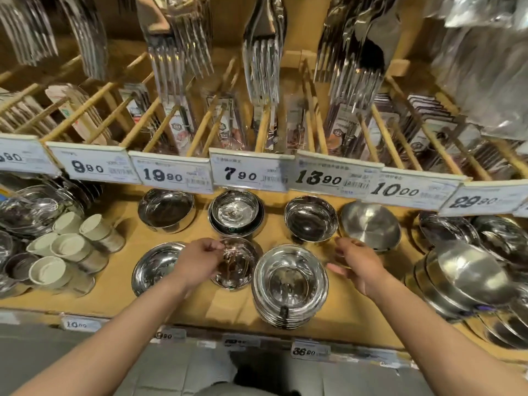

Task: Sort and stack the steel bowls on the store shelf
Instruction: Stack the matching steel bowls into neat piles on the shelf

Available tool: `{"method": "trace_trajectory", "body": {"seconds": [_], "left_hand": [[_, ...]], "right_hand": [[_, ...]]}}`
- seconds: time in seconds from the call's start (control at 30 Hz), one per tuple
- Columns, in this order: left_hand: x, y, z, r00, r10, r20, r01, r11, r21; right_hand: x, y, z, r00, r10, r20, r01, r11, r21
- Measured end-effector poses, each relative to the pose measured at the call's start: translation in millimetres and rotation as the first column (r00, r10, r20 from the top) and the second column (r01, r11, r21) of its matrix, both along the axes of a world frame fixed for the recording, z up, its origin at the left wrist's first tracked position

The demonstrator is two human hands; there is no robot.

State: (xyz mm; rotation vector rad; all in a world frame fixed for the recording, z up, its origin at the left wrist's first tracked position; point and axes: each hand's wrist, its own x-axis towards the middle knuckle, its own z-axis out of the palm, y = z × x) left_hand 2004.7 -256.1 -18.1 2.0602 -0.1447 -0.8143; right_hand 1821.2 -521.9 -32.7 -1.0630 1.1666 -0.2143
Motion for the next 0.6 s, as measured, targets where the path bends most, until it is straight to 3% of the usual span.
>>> {"method": "trace_trajectory", "body": {"seconds": [0.2, 0.6], "left_hand": [[-5.9, 42.4, 7.4, 0.992, 0.098, 0.079, -0.107, 0.987, 0.118], [-8.1, 99.1, 1.6, 0.945, 0.323, 0.058, -0.327, 0.94, 0.099]], "right_hand": [[40.7, -14.4, -25.4, 0.999, -0.018, -0.038, 0.021, 0.997, 0.08], [47.1, -35.3, -44.1, 0.991, -0.104, -0.086, 0.113, 0.988, 0.109]]}}
